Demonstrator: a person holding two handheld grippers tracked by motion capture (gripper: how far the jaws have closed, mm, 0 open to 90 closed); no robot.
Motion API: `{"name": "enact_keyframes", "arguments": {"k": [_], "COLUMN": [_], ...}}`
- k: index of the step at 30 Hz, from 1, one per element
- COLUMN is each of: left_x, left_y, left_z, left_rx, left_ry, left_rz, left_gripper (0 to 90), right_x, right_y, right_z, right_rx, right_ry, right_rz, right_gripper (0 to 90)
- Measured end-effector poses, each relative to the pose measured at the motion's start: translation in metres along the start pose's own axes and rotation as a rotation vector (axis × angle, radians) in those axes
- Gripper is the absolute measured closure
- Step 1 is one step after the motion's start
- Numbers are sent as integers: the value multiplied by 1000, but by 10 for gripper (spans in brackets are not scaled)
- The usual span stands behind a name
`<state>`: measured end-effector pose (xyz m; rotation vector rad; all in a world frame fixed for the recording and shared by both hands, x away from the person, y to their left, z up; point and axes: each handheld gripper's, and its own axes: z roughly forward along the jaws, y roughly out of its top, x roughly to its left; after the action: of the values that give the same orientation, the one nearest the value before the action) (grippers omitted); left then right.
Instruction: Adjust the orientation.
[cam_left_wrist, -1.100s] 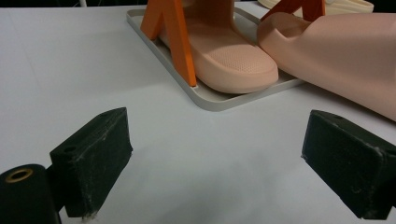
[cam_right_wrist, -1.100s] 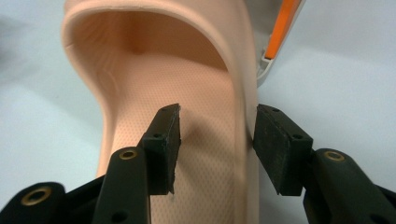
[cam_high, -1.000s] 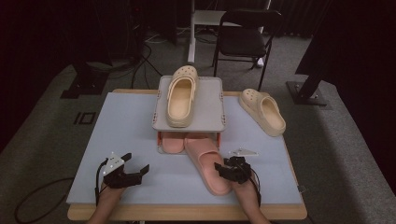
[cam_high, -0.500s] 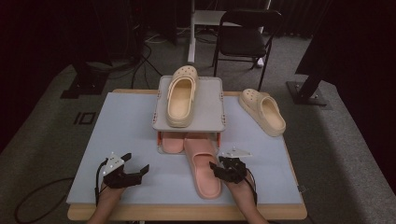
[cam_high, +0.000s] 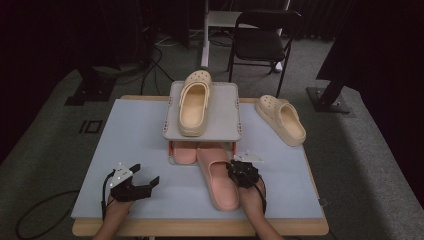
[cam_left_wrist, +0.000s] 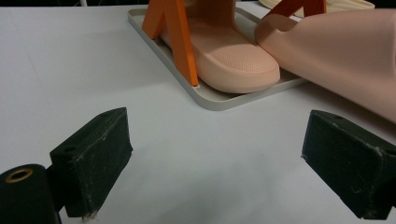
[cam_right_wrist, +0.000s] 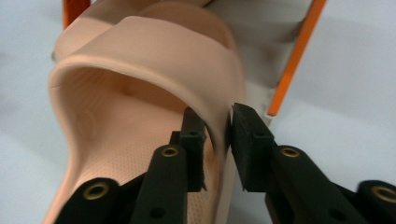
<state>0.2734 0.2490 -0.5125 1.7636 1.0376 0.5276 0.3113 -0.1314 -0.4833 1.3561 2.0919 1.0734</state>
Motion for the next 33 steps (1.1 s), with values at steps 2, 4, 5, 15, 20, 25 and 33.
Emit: {"name": "enact_keyframes", "arguments": {"k": [2, 4, 5, 15, 20, 25, 33], "left_x": [0, 0, 0, 1, 1, 1, 0], "left_y": [0, 0, 0, 0, 0, 0, 1], "left_z": [0, -1, -1, -1, -2, -2, -2], "left_rx": [3, 2, 2, 0, -5, -3, -5], "left_ry": [-1, -1, -1, -1, 0, 0, -3], "left_rz": [4, 4, 4, 2, 0, 3, 1], "left_gripper": [79, 79, 79, 79, 79, 79, 79], "right_x": [-1, -2, -3, -7, -4, -3, 2], "right_y": [1, 2, 4, 13, 14, 13, 14], "right_z": [0, -1, -2, 8, 18, 23, 9], "right_rx": [-12, -20, -30, -71, -74, -69, -81], "right_ry": [-18, -24, -32, -106, -135, -84, -27], "right_rz": [20, 32, 48, 136, 161, 194, 159], "right_gripper": [779, 778, 778, 772, 773, 645, 446]}}
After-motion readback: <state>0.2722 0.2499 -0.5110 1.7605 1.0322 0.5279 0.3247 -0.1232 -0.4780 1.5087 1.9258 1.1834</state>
